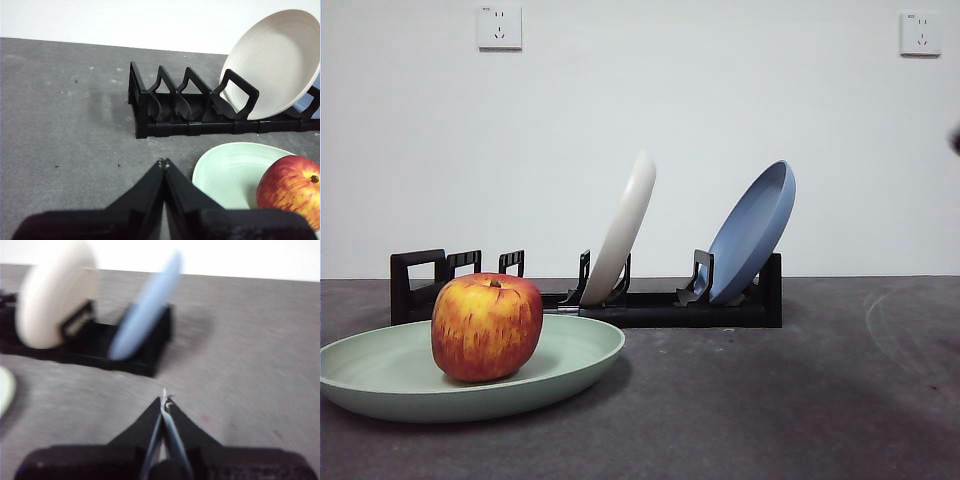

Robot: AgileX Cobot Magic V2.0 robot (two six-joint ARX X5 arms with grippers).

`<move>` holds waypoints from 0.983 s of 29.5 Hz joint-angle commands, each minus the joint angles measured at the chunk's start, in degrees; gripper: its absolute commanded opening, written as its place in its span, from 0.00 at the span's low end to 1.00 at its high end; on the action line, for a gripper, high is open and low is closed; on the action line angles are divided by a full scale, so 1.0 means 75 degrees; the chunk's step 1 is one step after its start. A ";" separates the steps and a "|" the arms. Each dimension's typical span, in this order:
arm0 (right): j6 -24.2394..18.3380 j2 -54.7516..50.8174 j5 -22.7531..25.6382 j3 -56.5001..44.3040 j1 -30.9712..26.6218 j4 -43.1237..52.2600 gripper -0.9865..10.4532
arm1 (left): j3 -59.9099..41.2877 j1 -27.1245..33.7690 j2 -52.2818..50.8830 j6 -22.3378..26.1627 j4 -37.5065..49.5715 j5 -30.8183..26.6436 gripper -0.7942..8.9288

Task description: Take the green plate from the plate rack,put the plate on the table,take the apple from the table,put the apple in the plate

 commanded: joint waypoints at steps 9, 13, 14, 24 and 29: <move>0.0204 -0.2838 0.0688 -0.1941 -0.0807 0.0064 0.09 | -0.0061 0.0023 0.0003 0.0035 0.0058 -0.0023 0.08; 0.0309 -0.3704 0.1131 -0.1970 -0.0804 -0.0988 0.09 | -0.0058 0.0023 0.0003 0.0035 0.0058 -0.0023 0.08; 0.0309 -0.3856 0.1128 -0.1970 -0.0804 -0.1209 0.09 | -0.0058 0.0023 0.0003 0.0035 0.0058 -0.0023 0.08; 0.0256 -0.3975 0.1408 -0.1967 -0.0804 -0.1291 0.09 | -0.0058 0.0023 0.0003 0.0035 0.0055 -0.0023 0.08; 0.0259 -0.3960 0.1416 -0.1967 -0.0804 -0.1285 0.09 | -0.0058 0.0023 0.0003 0.0035 0.0055 -0.0023 0.08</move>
